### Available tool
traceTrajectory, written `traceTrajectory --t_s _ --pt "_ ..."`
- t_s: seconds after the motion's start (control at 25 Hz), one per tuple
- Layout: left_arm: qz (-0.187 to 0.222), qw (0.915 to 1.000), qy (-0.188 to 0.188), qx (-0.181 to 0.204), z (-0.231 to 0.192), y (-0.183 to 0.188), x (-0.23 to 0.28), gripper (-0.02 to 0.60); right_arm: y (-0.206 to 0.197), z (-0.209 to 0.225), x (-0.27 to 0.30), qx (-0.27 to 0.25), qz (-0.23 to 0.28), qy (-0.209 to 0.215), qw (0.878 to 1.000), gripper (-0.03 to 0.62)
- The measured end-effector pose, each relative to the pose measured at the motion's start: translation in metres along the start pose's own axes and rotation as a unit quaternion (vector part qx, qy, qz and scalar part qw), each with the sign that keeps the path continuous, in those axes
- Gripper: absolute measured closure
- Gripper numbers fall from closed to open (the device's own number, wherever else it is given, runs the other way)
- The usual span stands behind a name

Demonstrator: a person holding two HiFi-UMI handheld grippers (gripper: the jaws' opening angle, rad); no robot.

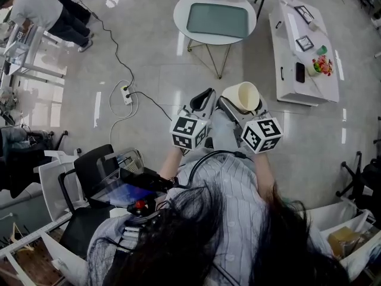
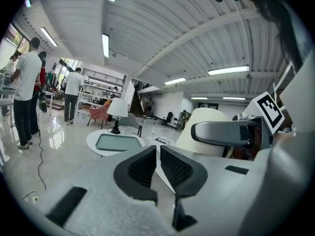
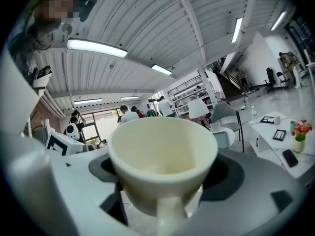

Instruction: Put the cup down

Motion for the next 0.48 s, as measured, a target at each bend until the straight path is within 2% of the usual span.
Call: traceTrajectory --t_s 0.24,0.48 --pt "-0.012 0.9998 0.016 -0.003 -0.044 0.004 0.025 0.545 0.004 0.019 0.052 0.01 -0.014 0.006 1.0 0.177" --pt "-0.02 0.9996 0.023 0.001 -0.095 0.024 0.066 0.546 0.026 0.043 0.117 0.006 -0.025 0.007 1.0 0.175"
Point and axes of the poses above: the fingertips, and each gripper's own axes: x forward along the fingers, z to its right, y out of its top, the point moved 4 cm from there along -x, backward along the fingers, and after that the axes turned 14 degrees about -y, right-handed, at the moved point
